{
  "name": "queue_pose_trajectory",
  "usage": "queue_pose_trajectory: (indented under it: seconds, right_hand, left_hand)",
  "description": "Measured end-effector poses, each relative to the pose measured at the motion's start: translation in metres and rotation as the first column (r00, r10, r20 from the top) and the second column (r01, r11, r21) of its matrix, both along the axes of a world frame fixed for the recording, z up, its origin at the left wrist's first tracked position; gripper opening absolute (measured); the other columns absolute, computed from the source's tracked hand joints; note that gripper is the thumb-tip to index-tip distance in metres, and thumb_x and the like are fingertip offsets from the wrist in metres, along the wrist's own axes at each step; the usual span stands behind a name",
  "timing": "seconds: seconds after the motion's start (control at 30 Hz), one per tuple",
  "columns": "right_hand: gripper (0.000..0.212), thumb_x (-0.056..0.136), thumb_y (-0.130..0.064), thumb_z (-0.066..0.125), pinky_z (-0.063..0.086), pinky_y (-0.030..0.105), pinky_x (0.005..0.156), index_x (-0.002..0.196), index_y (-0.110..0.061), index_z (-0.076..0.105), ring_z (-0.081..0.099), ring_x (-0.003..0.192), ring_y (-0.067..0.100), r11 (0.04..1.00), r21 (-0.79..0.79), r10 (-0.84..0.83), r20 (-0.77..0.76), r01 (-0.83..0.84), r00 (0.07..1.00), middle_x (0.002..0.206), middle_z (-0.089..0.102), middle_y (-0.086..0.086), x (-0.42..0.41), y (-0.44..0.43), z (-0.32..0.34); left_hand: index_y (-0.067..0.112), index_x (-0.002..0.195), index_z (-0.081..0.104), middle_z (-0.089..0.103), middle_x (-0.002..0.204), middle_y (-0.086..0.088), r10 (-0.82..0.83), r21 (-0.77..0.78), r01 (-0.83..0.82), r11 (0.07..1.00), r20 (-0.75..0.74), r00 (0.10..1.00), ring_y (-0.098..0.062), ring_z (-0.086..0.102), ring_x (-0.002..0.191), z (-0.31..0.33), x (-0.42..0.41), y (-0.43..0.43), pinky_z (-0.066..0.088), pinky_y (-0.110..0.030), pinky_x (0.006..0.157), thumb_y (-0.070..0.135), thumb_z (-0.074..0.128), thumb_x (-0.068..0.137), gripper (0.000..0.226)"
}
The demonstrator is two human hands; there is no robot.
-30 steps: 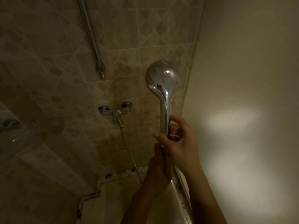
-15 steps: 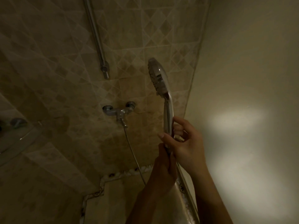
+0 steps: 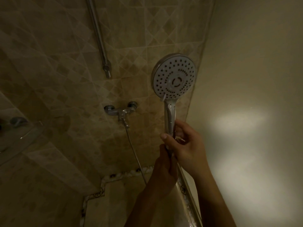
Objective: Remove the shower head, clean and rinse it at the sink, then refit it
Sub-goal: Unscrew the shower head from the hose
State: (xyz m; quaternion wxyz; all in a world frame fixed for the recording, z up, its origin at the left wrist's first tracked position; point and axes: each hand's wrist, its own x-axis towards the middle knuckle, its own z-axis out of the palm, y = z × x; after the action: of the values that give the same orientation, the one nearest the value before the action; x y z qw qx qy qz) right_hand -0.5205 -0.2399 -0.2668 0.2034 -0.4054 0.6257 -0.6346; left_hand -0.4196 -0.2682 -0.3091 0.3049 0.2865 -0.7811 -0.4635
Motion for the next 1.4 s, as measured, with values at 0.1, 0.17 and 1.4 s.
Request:
queue_pose_trajectory:
  seconds: [0.1,0.17,1.4]
  right_hand:
    - [0.045,0.092,-0.024,0.072,0.061,0.042,0.084,0.135,-0.026,0.061,0.076,0.096,0.015,0.992,-0.048,0.118,0.083,-0.115,0.990,0.096,0.079,-0.005,0.000,0.004,0.001]
    - [0.042,0.094,-0.025,0.060,0.060,0.041,0.096,0.136,-0.024,0.058,0.074,0.112,0.018,0.983,-0.057,0.178,0.129,-0.172,0.976,0.114,0.078,0.004,0.001,0.006,0.003]
    - [0.066,0.069,-0.040,0.092,0.062,0.046,0.091,0.127,-0.019,0.070,0.076,0.103,0.019,0.997,-0.069,0.028,0.007,-0.028,1.000,0.109,0.079,0.001,-0.007,0.009,0.004]
  left_hand:
    - [0.045,0.110,0.034,0.056,0.086,0.024,0.028,0.000,-0.028,1.000,-0.033,0.999,0.020,0.060,0.072,0.000,0.001,-0.001,0.045,-0.006,0.058,0.022,0.042,0.106,0.025]
    - [0.045,0.106,0.036,0.057,0.078,0.016,0.034,0.044,-0.030,0.999,-0.070,0.997,0.007,0.063,0.067,0.002,0.003,-0.001,0.047,-0.016,0.055,0.038,0.039,0.101,0.009]
    - [0.038,0.126,0.026,0.048,0.086,0.030,-0.007,0.000,0.007,1.000,0.031,1.000,0.028,0.055,0.070,0.008,0.003,0.014,0.044,-0.001,0.062,0.015,0.043,0.106,0.035]
